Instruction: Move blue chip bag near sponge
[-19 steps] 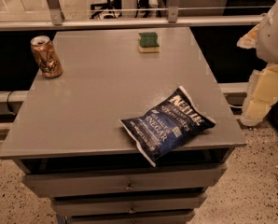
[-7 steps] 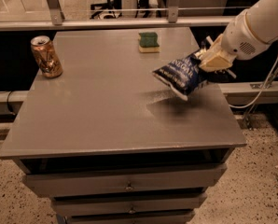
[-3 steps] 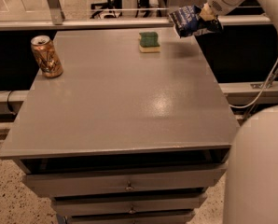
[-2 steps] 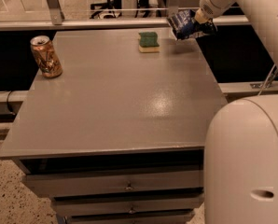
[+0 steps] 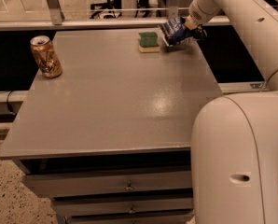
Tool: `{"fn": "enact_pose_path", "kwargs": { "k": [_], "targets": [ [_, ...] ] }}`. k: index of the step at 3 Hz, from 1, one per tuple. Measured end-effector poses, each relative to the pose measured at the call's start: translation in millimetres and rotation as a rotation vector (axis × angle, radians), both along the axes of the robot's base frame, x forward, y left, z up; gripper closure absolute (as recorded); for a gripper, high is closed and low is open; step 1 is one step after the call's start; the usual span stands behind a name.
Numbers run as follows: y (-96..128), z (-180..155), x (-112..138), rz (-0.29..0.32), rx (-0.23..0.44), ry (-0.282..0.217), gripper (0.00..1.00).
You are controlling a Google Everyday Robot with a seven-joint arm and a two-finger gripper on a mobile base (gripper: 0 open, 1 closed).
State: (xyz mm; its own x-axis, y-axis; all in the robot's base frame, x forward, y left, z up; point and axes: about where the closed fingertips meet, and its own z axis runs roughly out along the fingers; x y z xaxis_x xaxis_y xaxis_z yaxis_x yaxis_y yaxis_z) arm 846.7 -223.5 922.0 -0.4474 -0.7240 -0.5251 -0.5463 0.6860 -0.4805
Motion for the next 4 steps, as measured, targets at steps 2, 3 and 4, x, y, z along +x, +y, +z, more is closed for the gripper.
{"fn": "enact_pose_path", "kwargs": {
  "k": [2, 3, 4],
  "targets": [
    [36, -12, 1, 0.073, 0.061, 0.019, 1.00],
    [58, -12, -5, 0.121, 0.125, 0.033, 0.76],
    [67, -17, -10, 0.148, 0.161, 0.056, 0.44]
  ]
}}
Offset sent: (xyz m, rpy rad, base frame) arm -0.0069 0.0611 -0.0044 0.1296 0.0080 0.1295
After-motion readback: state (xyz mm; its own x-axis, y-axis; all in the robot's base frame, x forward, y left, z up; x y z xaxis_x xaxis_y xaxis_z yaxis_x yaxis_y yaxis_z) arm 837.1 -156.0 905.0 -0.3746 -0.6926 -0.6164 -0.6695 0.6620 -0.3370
